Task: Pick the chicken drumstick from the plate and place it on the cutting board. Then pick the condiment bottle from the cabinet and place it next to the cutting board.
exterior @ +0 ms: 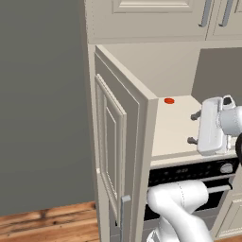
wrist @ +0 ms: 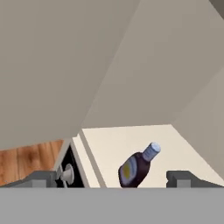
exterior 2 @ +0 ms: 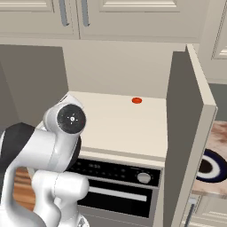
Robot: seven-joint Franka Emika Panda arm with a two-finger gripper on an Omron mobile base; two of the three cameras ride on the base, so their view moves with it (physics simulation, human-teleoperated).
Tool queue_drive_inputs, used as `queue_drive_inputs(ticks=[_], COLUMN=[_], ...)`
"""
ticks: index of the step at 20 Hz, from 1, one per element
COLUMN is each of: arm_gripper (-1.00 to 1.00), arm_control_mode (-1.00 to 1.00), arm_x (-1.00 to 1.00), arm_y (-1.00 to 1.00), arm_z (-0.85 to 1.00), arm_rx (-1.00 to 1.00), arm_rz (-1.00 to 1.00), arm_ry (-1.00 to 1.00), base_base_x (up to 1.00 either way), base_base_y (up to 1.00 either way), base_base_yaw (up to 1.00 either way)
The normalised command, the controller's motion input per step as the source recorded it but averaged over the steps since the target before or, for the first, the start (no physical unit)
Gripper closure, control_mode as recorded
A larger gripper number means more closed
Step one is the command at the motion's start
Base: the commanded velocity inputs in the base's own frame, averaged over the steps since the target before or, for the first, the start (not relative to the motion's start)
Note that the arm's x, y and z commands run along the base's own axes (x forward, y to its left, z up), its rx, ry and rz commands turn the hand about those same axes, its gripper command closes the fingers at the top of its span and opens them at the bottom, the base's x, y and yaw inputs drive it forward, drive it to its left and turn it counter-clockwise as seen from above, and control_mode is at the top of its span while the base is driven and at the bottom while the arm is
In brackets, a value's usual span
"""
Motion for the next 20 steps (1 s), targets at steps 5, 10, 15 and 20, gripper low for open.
queue_drive_inputs(ticks=[5, 10, 15, 20], arm_gripper=[-1.0, -1.0, -1.0, -1.0], arm_control_mode=[-1.0, -1.0, -1.0, -1.0], arm_x=[0.01, 0.04, 0.01, 0.0], arm_y=[0.0, 0.0, 0.0, 0.01], arm_z=[-0.2, -0.18, -0.17, -0.16], arm_rx=[0.07, 0.11, 0.14, 0.16], arm_rz=[0.0, 0.0, 0.0, 0.0], arm_ry=[0.0, 0.0, -0.01, -0.04], base_base_x=[0.0, 0.0, 0.0, 0.0], base_base_y=[0.0, 0.0, 0.0, 0.0], base_base_yaw=[0.0, 0.0, 0.0, 0.0])
